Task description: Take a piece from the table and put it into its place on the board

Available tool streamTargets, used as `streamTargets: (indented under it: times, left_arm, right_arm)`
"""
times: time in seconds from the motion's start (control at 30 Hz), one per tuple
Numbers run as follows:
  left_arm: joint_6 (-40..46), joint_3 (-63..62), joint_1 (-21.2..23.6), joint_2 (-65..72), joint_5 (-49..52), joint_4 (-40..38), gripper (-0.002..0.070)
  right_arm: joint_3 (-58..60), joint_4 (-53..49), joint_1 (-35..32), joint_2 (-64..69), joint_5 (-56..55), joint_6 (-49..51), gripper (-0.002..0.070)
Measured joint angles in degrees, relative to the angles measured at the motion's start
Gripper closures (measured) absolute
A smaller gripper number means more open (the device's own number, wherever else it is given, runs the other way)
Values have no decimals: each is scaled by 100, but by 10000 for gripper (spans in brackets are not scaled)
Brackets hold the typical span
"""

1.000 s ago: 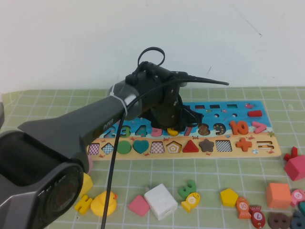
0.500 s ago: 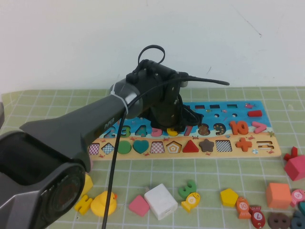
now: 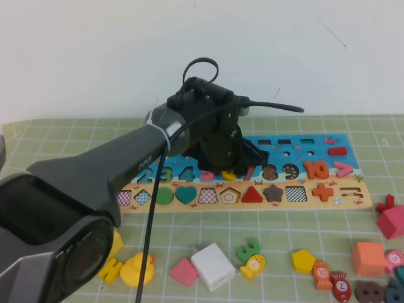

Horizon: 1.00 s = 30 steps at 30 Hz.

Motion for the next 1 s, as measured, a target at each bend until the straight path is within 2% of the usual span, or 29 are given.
streamTargets:
  times: [0.1, 0.17, 0.37, 0.47, 0.57, 0.73, 0.8, 0.9, 1.0]
  left_arm:
    - [0, -27, -10, 0, 15, 0, 270]
    - [0, -98, -10, 31, 43, 0, 255]
    - [22, -579, -10, 109, 181, 210, 244]
    - [86, -798, -10, 109, 156, 198, 261]
    - [175, -853, -59, 109, 112, 159, 328]
    - [239, -853, -140, 145, 177, 159, 550]
    - [239, -853, -153, 183, 187, 159, 617]
    - [239, -853, -161, 248, 187, 159, 658]
    - [260, -853, -161, 276, 210, 159, 671]
  right_arm:
    - [0, 0, 0, 0, 0, 0, 679]
    - [0, 0, 0, 0, 0, 0, 679]
    - [0, 0, 0, 0, 0, 0, 679]
    - [0, 0, 0, 0, 0, 0, 679]
    - [0, 0, 0, 0, 0, 0, 679]
    - [0, 0, 0, 0, 0, 0, 679]
    - [0, 0, 0, 0, 0, 0, 679]
    - [0, 0, 0, 0, 0, 0, 679]
    - [0, 0, 0, 0, 0, 0, 679]
